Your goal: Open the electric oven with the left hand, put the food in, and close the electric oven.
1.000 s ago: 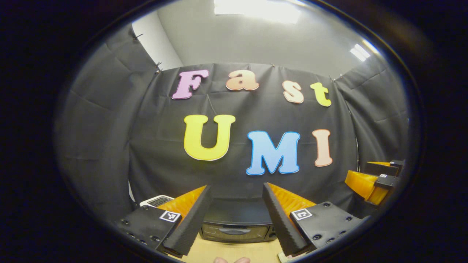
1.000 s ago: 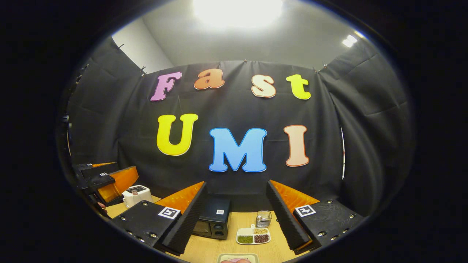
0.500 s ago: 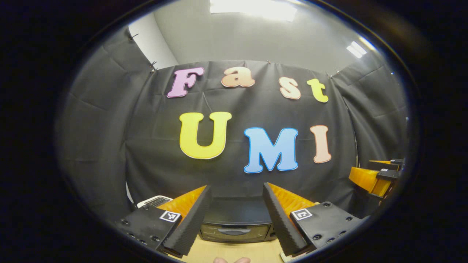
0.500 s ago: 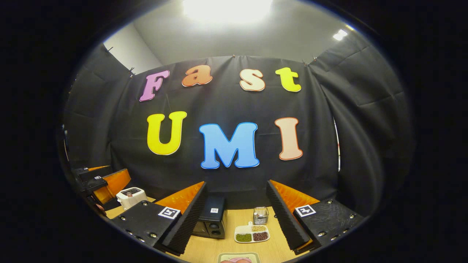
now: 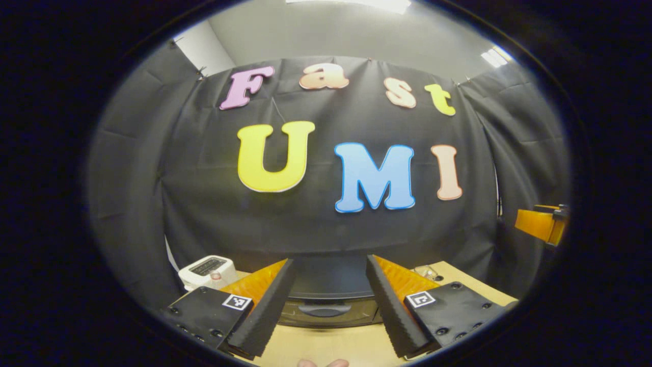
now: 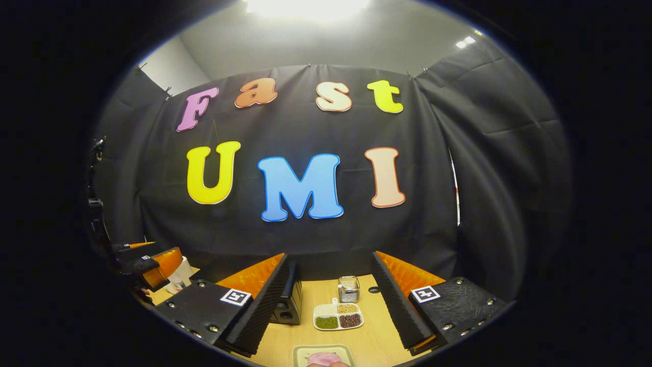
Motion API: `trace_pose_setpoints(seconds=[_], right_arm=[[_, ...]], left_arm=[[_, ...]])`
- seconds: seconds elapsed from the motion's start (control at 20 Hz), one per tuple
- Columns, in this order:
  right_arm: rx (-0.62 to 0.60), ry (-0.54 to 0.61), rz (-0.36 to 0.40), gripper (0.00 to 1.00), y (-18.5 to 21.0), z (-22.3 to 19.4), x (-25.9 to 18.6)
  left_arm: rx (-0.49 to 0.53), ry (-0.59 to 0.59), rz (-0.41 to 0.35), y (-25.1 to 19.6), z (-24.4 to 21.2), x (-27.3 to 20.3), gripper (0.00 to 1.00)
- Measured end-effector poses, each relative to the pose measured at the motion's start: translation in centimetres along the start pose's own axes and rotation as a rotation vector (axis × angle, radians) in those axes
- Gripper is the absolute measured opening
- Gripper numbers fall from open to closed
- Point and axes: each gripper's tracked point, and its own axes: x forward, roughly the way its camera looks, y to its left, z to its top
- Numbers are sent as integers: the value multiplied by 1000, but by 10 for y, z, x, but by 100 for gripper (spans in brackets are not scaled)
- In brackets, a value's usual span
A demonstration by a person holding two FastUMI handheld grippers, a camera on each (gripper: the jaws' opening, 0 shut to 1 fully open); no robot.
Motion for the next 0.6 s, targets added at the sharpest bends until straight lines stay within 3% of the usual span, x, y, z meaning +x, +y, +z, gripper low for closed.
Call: trace_pose_setpoints(seconds=[0.5,0.6], right_arm=[[-26,67,-61,98,-23,-19,-1],[-26,74,-68,99,-24,-21,0]], left_arm=[[-10,278,-3,10,-126,99,92],[-14,316,6,12,-146,113,98]])
